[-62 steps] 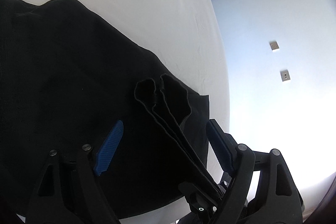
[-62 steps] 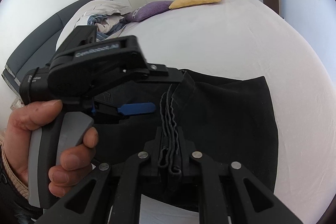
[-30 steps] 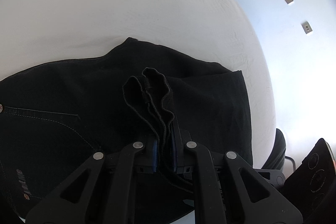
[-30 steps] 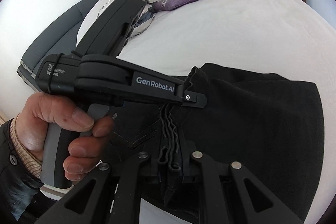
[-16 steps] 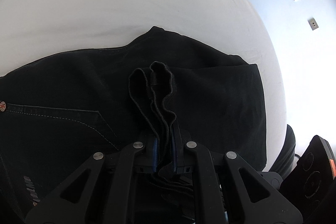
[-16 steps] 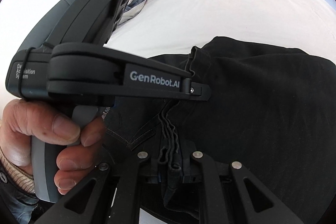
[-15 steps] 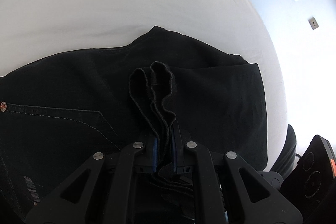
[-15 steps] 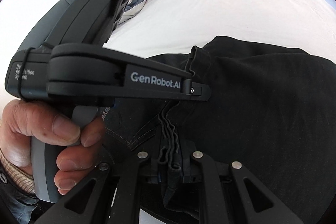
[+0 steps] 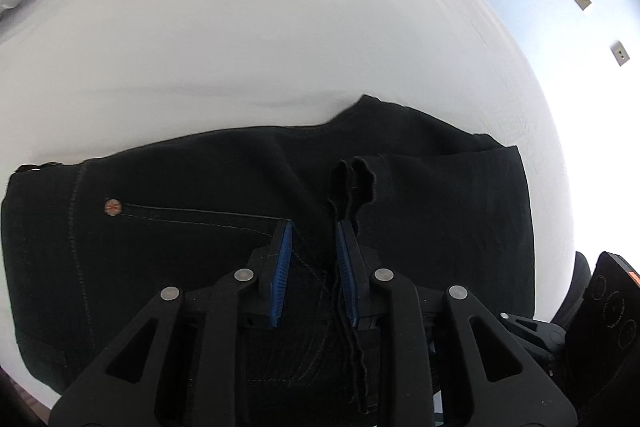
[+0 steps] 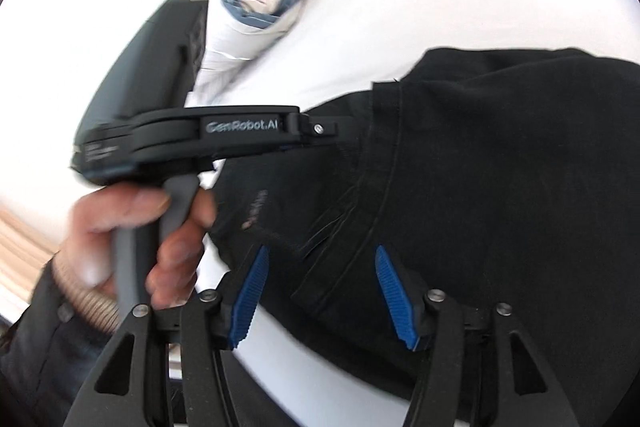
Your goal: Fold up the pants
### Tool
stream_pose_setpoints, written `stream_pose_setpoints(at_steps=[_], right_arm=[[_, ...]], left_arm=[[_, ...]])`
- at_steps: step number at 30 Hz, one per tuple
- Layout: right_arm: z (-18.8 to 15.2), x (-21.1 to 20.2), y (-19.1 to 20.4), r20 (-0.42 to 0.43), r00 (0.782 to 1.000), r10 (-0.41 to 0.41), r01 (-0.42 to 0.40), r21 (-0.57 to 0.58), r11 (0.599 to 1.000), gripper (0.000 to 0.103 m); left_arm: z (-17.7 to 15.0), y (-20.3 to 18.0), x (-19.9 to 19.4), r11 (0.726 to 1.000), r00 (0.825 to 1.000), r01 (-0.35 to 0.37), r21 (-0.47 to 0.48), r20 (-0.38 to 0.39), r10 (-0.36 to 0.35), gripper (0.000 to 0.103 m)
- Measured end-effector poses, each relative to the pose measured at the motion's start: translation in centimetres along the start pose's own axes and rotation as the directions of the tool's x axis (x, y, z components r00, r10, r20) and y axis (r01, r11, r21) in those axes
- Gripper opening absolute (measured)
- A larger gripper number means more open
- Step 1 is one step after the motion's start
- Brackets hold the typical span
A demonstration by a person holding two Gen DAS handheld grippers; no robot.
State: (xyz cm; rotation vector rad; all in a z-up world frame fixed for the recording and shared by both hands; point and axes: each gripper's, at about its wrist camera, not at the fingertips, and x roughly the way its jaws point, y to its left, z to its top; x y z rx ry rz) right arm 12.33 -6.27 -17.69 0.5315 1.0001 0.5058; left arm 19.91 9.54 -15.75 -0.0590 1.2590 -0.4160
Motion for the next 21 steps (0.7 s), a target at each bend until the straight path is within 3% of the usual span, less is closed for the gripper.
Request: stream_pose_setpoints(at_steps=[3,7,11,15,17,18,21], right_arm=[[-0.3,-3.1,-0.9,0.012,0.999,0.041,-0.040,-0.017,0.999,0.060],[0.6,-7.4,-4.4,0.095,0.993,0.068,-0.071,0.026,0.997,0.060],[4.0,-9.6,-8.6,0.169,0.977,0.129,-0.152,0.135,0.979,0.061],[6.8,-8.1,-12.2,0.122,0.968,0.218,-0.237,0.181,0.954,0.062],[7.4,-7.1,-15.1,0.087,0.992,0.090,-0.108,0.232,0.967,0.064],[7.5,-6.8,-16.3,0.079,0.994,0.075,-0.093,0.249,0.964,0.063],[7.0,-7.6,-19.3,0.102,0.986,0.131,-0.158,0.332,0.930,0.055]], left_arm=[[-0.2,-0.2,-1.8,1.000,0.998,-0.024,-0.008,0.061,0.025,0.022],[-1.6,-3.8,-2.4,0.998,0.992,0.051,0.041,0.117,-0.056,0.022],[-4.4,-8.9,1.1,0.989,0.989,0.117,0.089,0.084,-0.125,0.022],[-6.9,-9.3,4.6,0.992,0.993,0.115,0.052,0.017,-0.116,0.022],[-8.0,-8.4,5.1,0.989,0.988,0.148,0.012,0.042,-0.148,0.022],[-8.4,-8.0,5.0,0.987,0.985,0.164,-0.003,0.059,-0.163,0.022],[-9.0,-6.9,4.8,0.979,0.978,0.200,-0.046,0.075,-0.196,0.022]])
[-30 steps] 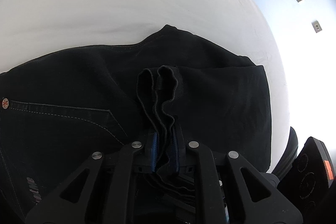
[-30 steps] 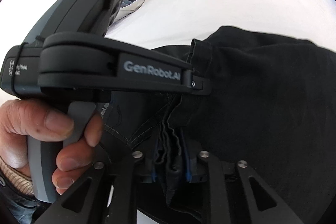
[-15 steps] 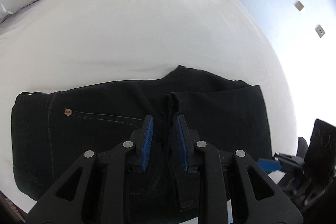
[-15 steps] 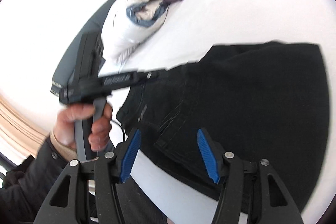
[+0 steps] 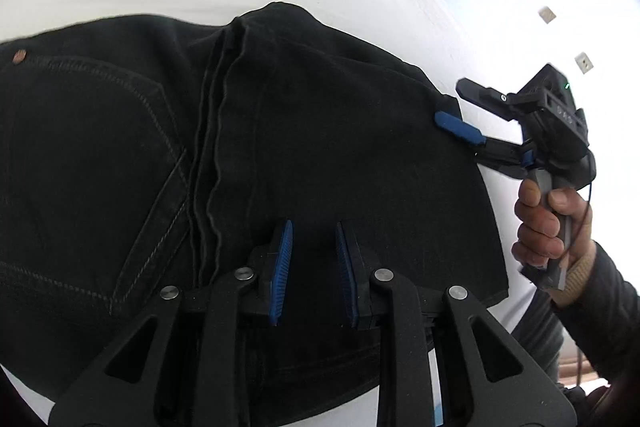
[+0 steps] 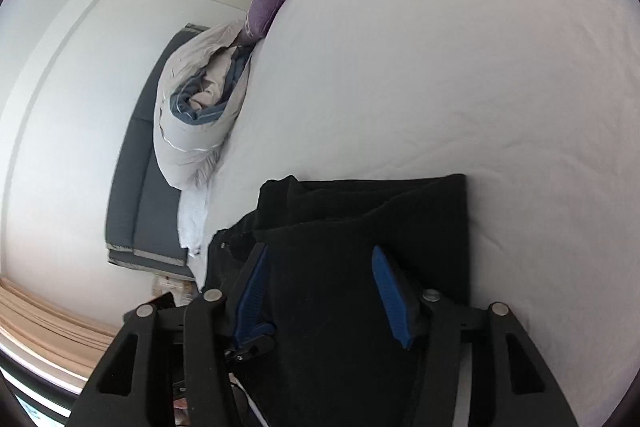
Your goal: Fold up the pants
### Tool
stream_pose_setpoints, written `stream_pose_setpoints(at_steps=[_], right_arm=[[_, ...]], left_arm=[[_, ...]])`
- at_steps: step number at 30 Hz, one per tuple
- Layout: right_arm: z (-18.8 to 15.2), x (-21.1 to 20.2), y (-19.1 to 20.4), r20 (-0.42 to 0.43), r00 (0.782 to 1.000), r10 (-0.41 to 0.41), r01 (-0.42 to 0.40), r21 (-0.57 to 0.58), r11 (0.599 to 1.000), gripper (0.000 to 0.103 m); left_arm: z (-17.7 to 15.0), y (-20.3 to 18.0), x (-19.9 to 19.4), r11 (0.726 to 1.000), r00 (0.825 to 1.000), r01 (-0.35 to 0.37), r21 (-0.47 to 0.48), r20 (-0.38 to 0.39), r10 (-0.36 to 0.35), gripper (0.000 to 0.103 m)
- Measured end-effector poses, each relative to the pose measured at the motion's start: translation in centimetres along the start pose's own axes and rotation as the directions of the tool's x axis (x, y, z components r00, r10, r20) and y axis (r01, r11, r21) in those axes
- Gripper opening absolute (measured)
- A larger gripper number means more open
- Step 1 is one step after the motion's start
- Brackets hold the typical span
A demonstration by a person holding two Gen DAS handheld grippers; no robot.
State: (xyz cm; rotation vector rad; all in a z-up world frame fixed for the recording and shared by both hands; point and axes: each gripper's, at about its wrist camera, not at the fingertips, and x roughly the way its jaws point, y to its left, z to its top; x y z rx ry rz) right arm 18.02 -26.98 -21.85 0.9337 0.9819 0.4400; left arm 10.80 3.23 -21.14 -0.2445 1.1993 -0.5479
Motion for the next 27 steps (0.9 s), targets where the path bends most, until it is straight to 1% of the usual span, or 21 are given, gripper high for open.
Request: stream_pose_setpoints(at_steps=[1,3,5,8,10,12,13,14,15,16,17,18,19,21,22,23,24,26,27], right_arm=[[-0.3,-0.5,-0.4,-0.003,1.000,0.027,-0.027,0.019,0.999,0.055],[-1.2,-0.7,-0.5,-0.039,0.999,0.034,-0.034,-0.003,0.999,0.056],[-3.5,-1.1,-0.4,-0.095,0.995,0.039,-0.044,-0.053,0.998,0.056],[-7.0,-1.3,0.0,-0.156,0.985,0.070,-0.081,-0.066,0.995,0.056],[-9.8,-1.8,0.4,-0.201,0.977,0.074,-0.093,-0.087,0.992,0.056],[-11.8,-1.4,1.4,-0.239,0.969,0.070,-0.103,-0.128,0.986,0.057],[-13.1,-1.8,1.9,-0.264,0.962,0.067,-0.109,-0.150,0.983,0.057],[-13.8,-2.2,2.1,-0.276,0.959,0.070,-0.118,-0.161,0.980,0.056],[-14.4,-2.8,2.5,-0.295,0.952,0.089,-0.139,-0.153,0.978,0.056],[-14.7,-3.2,2.6,-0.299,0.948,0.110,-0.156,-0.132,0.979,0.056],[-14.8,-3.7,2.7,-0.278,0.952,0.128,-0.166,-0.120,0.979,0.056],[-14.7,-4.1,2.9,-0.251,0.957,0.144,-0.177,-0.113,0.978,0.056],[-14.5,-4.5,2.8,-0.230,0.960,0.159,-0.186,-0.100,0.977,0.057],[-13.7,-4.3,3.0,-0.204,0.962,0.182,-0.201,-0.075,0.977,0.058],[-13.4,-4.1,3.2,-0.196,0.963,0.183,-0.200,-0.070,0.977,0.058],[-13.0,-3.9,3.4,-0.191,0.964,0.185,-0.201,-0.066,0.977,0.058],[-12.6,-3.6,3.7,-0.184,0.964,0.191,-0.205,-0.062,0.977,0.058],[-12.0,-3.0,4.3,-0.172,0.960,0.222,-0.233,-0.048,0.971,0.058],[-11.7,-2.7,4.7,-0.167,0.957,0.237,-0.248,-0.043,0.968,0.058]], left_arm=[[-0.1,0.1,0.0,1.000,1.000,0.006,-0.004,0.004,-0.006,0.022],[-0.1,0.3,0.0,1.000,1.000,0.010,-0.009,0.010,-0.010,0.022],[0.1,0.5,-0.2,1.000,1.000,0.007,-0.015,0.012,-0.007,0.022],[-0.4,1.3,-1.5,1.000,1.000,-0.007,-0.001,0.015,0.007,0.022],[-1.2,1.2,-1.9,1.000,1.000,-0.004,-0.007,0.027,0.004,0.022],[-2.0,1.4,-2.5,1.000,0.999,0.001,-0.027,0.047,0.001,0.022],[-2.1,1.9,-3.0,0.999,0.998,-0.009,-0.040,0.062,0.011,0.022],[-2.5,2.0,-4.0,0.998,0.995,-0.033,-0.057,0.089,0.037,0.022],[-2.8,2.2,-4.8,0.997,0.992,-0.044,-0.069,0.118,0.052,0.022],[-3.4,2.7,-6.5,0.994,0.982,-0.046,-0.096,0.179,0.063,0.022],[-4.0,3.4,-8.1,0.990,0.968,-0.046,-0.132,0.240,0.077,0.023],[-4.1,4.3,-9.8,0.984,0.952,-0.036,-0.175,0.293,0.087,0.035],[-4.7,5.8,-11.5,0.972,0.930,-0.010,-0.236,0.354,0.096,0.074],[-6.2,8.9,-14.7,0.934,0.874,0.047,-0.353,0.467,0.132,0.098],[-7.1,11.1,-16.3,0.905,0.839,0.093,-0.415,0.522,0.153,0.098],[-7.7,13.0,-17.3,0.877,0.828,0.127,-0.463,0.537,0.164,0.098],[-8.2,14.7,-17.9,0.849,0.821,0.159,-0.504,0.546,0.170,0.098],[-9.5,17.8,-18.9,0.793,0.798,0.220,-0.569,0.572,0.189,0.098],[-10.1,19.2,-19.2,0.759,0.793,0.238,-0.607,0.572,0.209,0.098]])
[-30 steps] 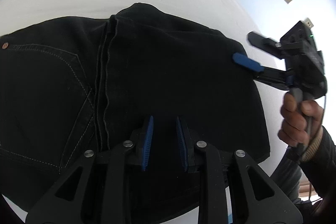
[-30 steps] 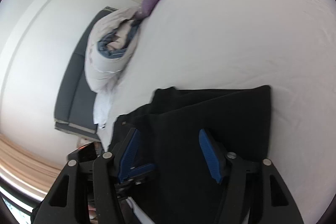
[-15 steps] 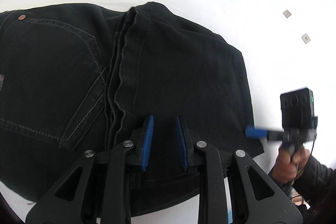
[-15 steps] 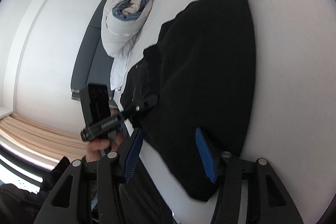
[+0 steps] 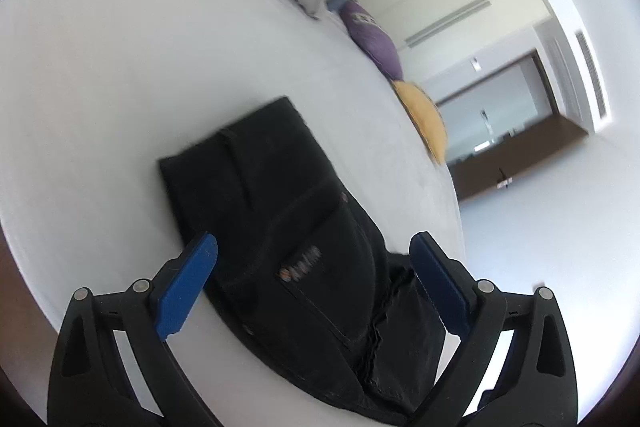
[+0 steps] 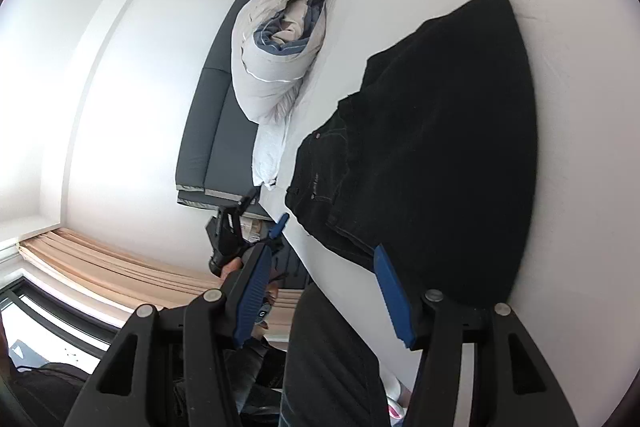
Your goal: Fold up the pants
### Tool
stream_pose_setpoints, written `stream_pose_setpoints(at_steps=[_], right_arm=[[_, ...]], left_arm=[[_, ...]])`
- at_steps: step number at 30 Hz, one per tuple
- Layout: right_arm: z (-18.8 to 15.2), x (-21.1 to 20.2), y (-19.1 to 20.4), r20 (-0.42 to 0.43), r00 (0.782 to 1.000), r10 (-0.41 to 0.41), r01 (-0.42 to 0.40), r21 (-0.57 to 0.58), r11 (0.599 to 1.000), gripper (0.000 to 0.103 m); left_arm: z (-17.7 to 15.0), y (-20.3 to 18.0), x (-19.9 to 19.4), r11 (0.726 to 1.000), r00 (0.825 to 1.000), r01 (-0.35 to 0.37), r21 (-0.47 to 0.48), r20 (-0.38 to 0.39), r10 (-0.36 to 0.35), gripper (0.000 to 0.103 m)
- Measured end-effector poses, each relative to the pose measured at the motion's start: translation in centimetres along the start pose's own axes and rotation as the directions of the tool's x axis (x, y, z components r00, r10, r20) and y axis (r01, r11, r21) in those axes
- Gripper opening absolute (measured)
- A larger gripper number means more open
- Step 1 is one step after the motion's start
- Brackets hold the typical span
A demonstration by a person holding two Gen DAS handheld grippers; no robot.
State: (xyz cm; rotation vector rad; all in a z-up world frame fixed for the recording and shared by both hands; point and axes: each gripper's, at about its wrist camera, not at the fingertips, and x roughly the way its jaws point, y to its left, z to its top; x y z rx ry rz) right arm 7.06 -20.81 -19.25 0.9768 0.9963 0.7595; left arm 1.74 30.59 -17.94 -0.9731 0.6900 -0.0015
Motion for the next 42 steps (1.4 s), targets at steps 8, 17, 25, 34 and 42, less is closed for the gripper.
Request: stream_pose_setpoints(at_steps=[8,17,25,34,42], right_arm=[[1.4,1.5,0.0,0.018,0.999,0.041,-0.042,0.058,0.997,0.058],[2.2,2.8,-0.4,0.027,0.998,0.055,-0.057,0.098,0.994,0.058],[1.6,1.5,-1.2,0.038,0.998,0.058,-0.062,0.115,0.991,0.058],[1.1,1.8,-1.1,0.033,0.998,0.050,-0.054,0.115,0.992,0.058],[2.0,3.1,-1.1,0.016,1.000,0.021,-0.023,0.101,0.995,0.058]], left_arm=[[0.8,4.4,3.7,0.985,0.993,0.022,-0.173,-0.106,-0.041,0.098],[0.3,4.8,5.1,0.976,0.994,0.026,-0.218,-0.099,-0.049,0.094],[0.4,7.1,4.6,0.957,0.992,0.000,-0.291,-0.120,-0.037,0.048],[0.5,8.3,5.3,0.933,0.988,0.036,-0.359,-0.128,-0.087,0.024],[0.5,7.3,4.0,0.937,0.993,0.062,-0.344,-0.077,-0.094,0.011]])
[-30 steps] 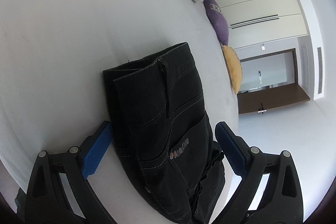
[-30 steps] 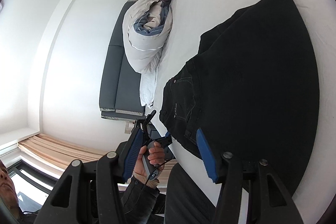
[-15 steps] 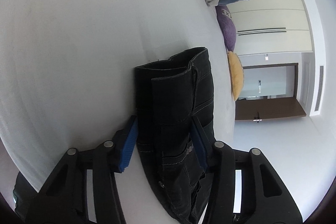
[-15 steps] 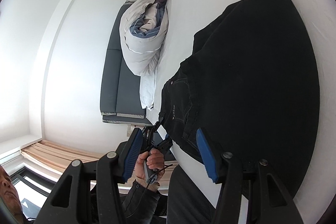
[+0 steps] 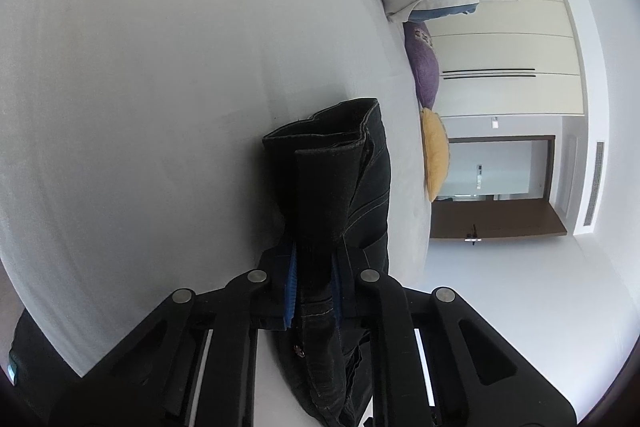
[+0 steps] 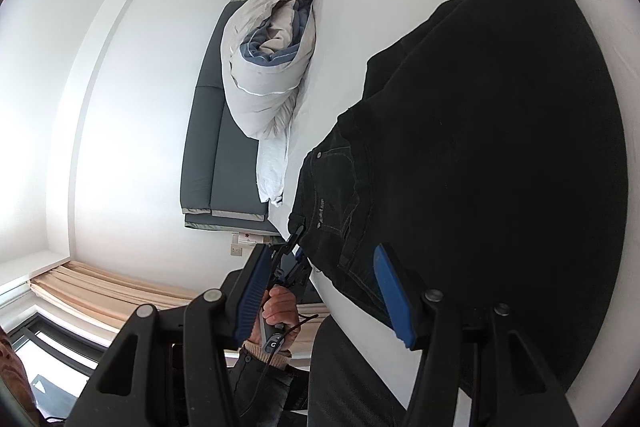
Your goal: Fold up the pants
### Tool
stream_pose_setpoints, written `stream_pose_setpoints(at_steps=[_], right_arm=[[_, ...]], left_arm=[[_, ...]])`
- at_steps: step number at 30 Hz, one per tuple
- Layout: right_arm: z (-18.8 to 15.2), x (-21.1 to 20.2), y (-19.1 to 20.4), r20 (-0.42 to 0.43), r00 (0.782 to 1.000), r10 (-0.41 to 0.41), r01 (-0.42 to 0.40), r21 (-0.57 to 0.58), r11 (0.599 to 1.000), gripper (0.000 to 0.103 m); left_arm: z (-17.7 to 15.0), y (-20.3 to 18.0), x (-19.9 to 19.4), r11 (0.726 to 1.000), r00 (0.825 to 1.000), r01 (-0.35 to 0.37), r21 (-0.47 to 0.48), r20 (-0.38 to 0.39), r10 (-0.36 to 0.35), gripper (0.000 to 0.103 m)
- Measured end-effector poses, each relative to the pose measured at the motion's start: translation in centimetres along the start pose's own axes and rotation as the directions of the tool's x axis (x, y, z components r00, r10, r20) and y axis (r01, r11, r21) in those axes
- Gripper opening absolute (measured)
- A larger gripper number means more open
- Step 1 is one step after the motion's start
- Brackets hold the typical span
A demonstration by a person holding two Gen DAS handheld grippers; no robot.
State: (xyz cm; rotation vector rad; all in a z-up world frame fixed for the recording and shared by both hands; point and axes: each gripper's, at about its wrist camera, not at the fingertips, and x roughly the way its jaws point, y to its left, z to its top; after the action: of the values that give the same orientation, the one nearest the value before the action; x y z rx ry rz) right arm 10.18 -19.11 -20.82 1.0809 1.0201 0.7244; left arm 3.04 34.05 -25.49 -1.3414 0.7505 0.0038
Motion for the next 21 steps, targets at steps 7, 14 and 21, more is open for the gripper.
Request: stream_pose_setpoints(at_steps=[7,14,21], right_arm=[[1.9,3.6,-0.7,-0.038,0.998,-0.047,0.047,0.002,0.999,0.058],[2.2,5.2,-4.6,-0.080,0.970,-0.231,0.238,0.082,0.968,0.000],[1.9,4.7,-4.2,-0.060,0.970,-0.235,0.239,0.060,0.969,0.003]], left_arm=[[-0.7,-3.3,-0.9,0.991,0.999,-0.046,0.123,0.030,0.043,0.011],[-4.1,-11.5,-1.4,0.910,0.994,-0.108,0.399,0.070,0.087,0.010],[-14.9,-21.7,1.4,0.622,0.990,-0.122,0.774,0.049,0.133,0.010]])
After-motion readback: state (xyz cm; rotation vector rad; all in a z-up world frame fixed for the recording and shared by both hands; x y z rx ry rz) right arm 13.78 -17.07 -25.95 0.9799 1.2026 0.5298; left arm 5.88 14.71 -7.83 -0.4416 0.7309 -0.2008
